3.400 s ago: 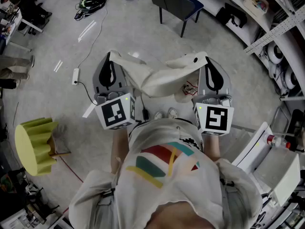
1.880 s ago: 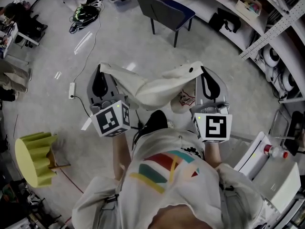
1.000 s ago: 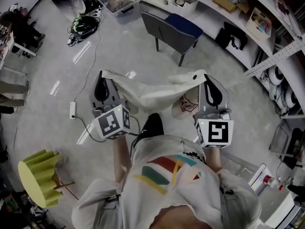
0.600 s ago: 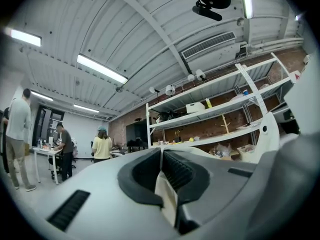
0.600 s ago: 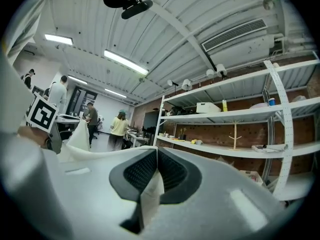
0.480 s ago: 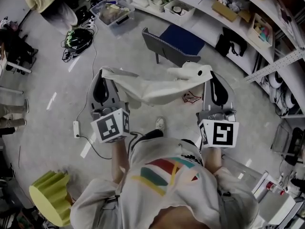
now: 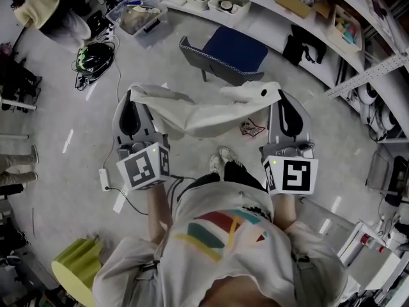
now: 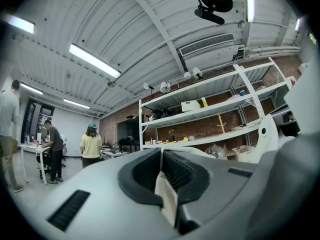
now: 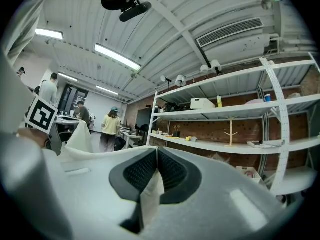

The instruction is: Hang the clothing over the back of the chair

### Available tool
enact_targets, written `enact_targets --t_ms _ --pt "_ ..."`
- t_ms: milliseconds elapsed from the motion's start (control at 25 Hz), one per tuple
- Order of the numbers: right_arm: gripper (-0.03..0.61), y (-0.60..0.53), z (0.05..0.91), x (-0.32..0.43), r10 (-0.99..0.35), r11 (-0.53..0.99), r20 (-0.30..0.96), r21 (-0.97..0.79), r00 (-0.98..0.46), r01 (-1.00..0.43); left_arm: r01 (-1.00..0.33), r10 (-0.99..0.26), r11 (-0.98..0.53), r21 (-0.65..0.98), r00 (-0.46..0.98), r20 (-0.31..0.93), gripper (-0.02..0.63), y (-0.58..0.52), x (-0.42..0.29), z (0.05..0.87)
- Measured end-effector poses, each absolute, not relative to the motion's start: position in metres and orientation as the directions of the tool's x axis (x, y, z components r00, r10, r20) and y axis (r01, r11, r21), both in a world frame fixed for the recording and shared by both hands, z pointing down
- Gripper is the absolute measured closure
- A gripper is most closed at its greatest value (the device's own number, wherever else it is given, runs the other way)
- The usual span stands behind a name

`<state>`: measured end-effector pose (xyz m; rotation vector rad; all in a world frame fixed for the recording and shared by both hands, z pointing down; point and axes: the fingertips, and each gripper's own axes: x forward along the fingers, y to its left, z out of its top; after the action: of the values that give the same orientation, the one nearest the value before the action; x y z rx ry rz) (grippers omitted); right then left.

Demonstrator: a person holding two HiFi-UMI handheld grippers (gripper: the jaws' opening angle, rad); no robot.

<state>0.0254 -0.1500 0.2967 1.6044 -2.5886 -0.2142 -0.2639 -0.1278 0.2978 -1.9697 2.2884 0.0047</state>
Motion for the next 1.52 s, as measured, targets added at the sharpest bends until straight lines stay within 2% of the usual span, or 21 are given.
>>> enact_targets --t_ms 440,1000,1200,1520 --pt "0.568 -0.165 0.290 0.037 -0.884 0.459 -0.006 0.169 -0.467 -0.872 -0.983 -0.976 0.175 -0.044 -0.168 -0.138 0.600 -0.149 -0.254 0.284" --pt "0.568 -0.181 0.283 0.054 -0.910 0.398 -0.031 0.210 -0.413 -0.893 -0.978 -0.971 0.187 -0.092 -0.169 -0.171 0.600 -0.184 -0.265 0.279" --pt "0.568 -0.207 0.251 0.067 -0.919 0.340 -0.103 0.284 -0.381 -0.896 -0.975 -0.967 0.166 -0.150 -0.131 -0.217 0.600 -0.221 -0.263 0.247" --pt "0.568 -0.248 0.158 0.081 -0.897 0.214 -0.302 0.344 -0.323 -0.914 -0.962 -0.945 0.110 -0.249 -0.023 -0.325 0.600 -0.291 -0.261 0.154"
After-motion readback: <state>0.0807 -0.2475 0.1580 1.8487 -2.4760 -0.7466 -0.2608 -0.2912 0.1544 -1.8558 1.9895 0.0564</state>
